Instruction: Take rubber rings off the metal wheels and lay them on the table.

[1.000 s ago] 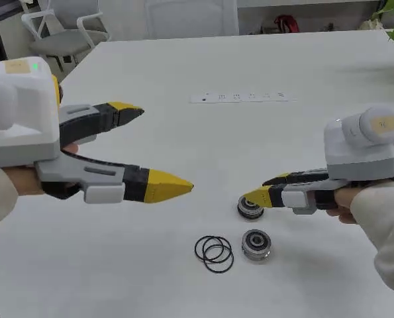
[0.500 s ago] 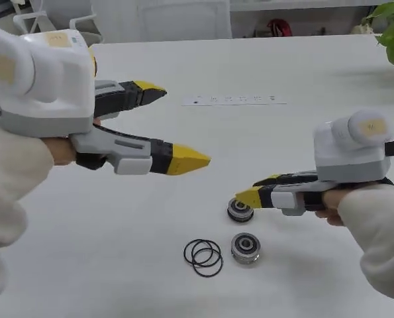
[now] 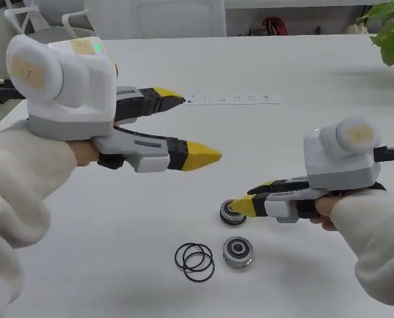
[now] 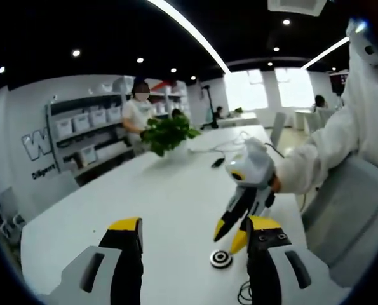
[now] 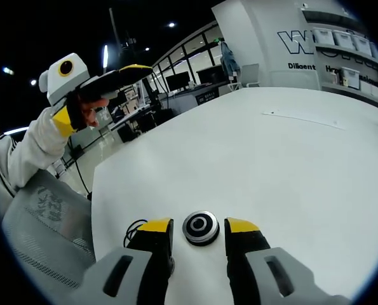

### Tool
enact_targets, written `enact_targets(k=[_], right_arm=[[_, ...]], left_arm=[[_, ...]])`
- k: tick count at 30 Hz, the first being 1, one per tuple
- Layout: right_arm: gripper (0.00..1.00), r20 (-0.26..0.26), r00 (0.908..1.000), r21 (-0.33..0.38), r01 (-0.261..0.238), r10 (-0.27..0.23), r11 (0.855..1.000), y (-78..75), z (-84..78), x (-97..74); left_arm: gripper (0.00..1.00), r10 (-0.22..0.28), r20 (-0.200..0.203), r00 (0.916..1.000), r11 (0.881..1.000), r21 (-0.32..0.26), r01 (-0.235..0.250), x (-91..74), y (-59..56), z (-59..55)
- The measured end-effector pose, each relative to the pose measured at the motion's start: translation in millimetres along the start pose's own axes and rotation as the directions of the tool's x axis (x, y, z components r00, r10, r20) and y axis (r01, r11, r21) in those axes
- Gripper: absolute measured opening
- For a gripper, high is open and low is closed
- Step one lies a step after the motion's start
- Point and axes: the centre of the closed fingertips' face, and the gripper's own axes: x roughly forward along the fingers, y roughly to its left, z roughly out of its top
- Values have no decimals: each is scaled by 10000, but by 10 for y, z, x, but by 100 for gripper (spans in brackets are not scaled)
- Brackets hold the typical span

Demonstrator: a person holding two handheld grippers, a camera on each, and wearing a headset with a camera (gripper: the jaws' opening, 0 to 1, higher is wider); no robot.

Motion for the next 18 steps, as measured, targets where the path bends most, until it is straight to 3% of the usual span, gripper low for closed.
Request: enact_targets(k=[10, 18], right_arm=[[28, -439, 9990, -31, -72, 70, 10000, -86, -161, 21], [27, -710, 9973, -353, -219, 194, 9991, -62, -227, 77]], left_arm=[[59, -312, -293, 9991, 9988, -382, 301, 333, -97, -268], [50, -399, -628, 9972, 9975, -607, 361, 451, -157, -511]])
